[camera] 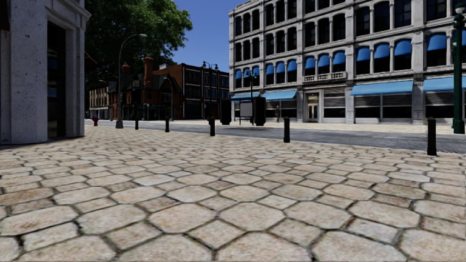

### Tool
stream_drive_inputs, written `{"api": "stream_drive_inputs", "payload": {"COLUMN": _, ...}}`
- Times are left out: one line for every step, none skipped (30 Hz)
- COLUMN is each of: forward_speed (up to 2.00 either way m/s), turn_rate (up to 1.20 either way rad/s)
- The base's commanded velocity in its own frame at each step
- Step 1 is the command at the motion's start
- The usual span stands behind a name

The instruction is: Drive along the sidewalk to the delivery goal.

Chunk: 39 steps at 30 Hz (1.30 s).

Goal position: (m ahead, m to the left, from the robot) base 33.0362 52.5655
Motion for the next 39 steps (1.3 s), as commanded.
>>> {"api": "stream_drive_inputs", "payload": {"forward_speed": 2.0, "turn_rate": 0.06}}
{"api": "stream_drive_inputs", "payload": {"forward_speed": 2.0, "turn_rate": 0.12}}
{"api": "stream_drive_inputs", "payload": {"forward_speed": 2.0, "turn_rate": 0.15}}
{"api": "stream_drive_inputs", "payload": {"forward_speed": 2.0, "turn_rate": 0.16}}
{"api": "stream_drive_inputs", "payload": {"forward_speed": 2.0, "turn_rate": 0.16}}
{"api": "stream_drive_inputs", "payload": {"forward_speed": 2.0, "turn_rate": 0.16}}
{"api": "stream_drive_inputs", "payload": {"forward_speed": 2.0, "turn_rate": 0.16}}
{"api": "stream_drive_inputs", "payload": {"forward_speed": 2.0, "turn_rate": 0.16}}
{"api": "stream_drive_inputs", "payload": {"forward_speed": 2.0, "turn_rate": 0.17}}
{"api": "stream_drive_inputs", "payload": {"forward_speed": 2.0, "turn_rate": 0.19}}
{"api": "stream_drive_inputs", "payload": {"forward_speed": 2.0, "turn_rate": 0.21}}
{"api": "stream_drive_inputs", "payload": {"forward_speed": 2.0, "turn_rate": 0.21}}
{"api": "stream_drive_inputs", "payload": {"forward_speed": 2.0, "turn_rate": 0.22}}
{"api": "stream_drive_inputs", "payload": {"forward_speed": 2.0, "turn_rate": 0.22}}
{"api": "stream_drive_inputs", "payload": {"forward_speed": 2.0, "turn_rate": 0.22}}
{"api": "stream_drive_inputs", "payload": {"forward_speed": 2.0, "turn_rate": 0.22}}
{"api": "stream_drive_inputs", "payload": {"forward_speed": 2.0, "turn_rate": 0.22}}
{"api": "stream_drive_inputs", "payload": {"forward_speed": 2.0, "turn_rate": 0.22}}
{"api": "stream_drive_inputs", "payload": {"forward_speed": 2.0, "turn_rate": 0.25}}
{"api": "stream_drive_inputs", "payload": {"forward_speed": 2.0, "turn_rate": 0.25}}
{"api": "stream_drive_inputs", "payload": {"forward_speed": 2.0, "turn_rate": 0.26}}
{"api": "stream_drive_inputs", "payload": {"forward_speed": 2.0, "turn_rate": 0.27}}
{"api": "stream_drive_inputs", "payload": {"forward_speed": 2.0, "turn_rate": 0.27}}
{"api": "stream_drive_inputs", "payload": {"forward_speed": 2.0, "turn_rate": 0.27}}
{"api": "stream_drive_inputs", "payload": {"forward_speed": 2.0, "turn_rate": 0.27}}
{"api": "stream_drive_inputs", "payload": {"forward_speed": 2.0, "turn_rate": 0.28}}
{"api": "stream_drive_inputs", "payload": {"forward_speed": 2.0, "turn_rate": 0.29}}
{"api": "stream_drive_inputs", "payload": {"forward_speed": 2.0, "turn_rate": 0.3}}
{"api": "stream_drive_inputs", "payload": {"forward_speed": 2.0, "turn_rate": 0.3}}
{"api": "stream_drive_inputs", "payload": {"forward_speed": 2.0, "turn_rate": 0.3}}
{"api": "stream_drive_inputs", "payload": {"forward_speed": 2.0, "turn_rate": 0.32}}
{"api": "stream_drive_inputs", "payload": {"forward_speed": 2.0, "turn_rate": 0.36}}
{"api": "stream_drive_inputs", "payload": {"forward_speed": 2.0, "turn_rate": 0.4}}
{"api": "stream_drive_inputs", "payload": {"forward_speed": 2.0, "turn_rate": 0.44}}
{"api": "stream_drive_inputs", "payload": {"forward_speed": 2.0, "turn_rate": 0.45}}
{"api": "stream_drive_inputs", "payload": {"forward_speed": 2.0, "turn_rate": 0.46}}
{"api": "stream_drive_inputs", "payload": {"forward_speed": 2.0, "turn_rate": 0.46}}
{"api": "stream_drive_inputs", "payload": {"forward_speed": 2.0, "turn_rate": 0.46}}
{"api": "stream_drive_inputs", "payload": {"forward_speed": 2.0, "turn_rate": 0.46}}
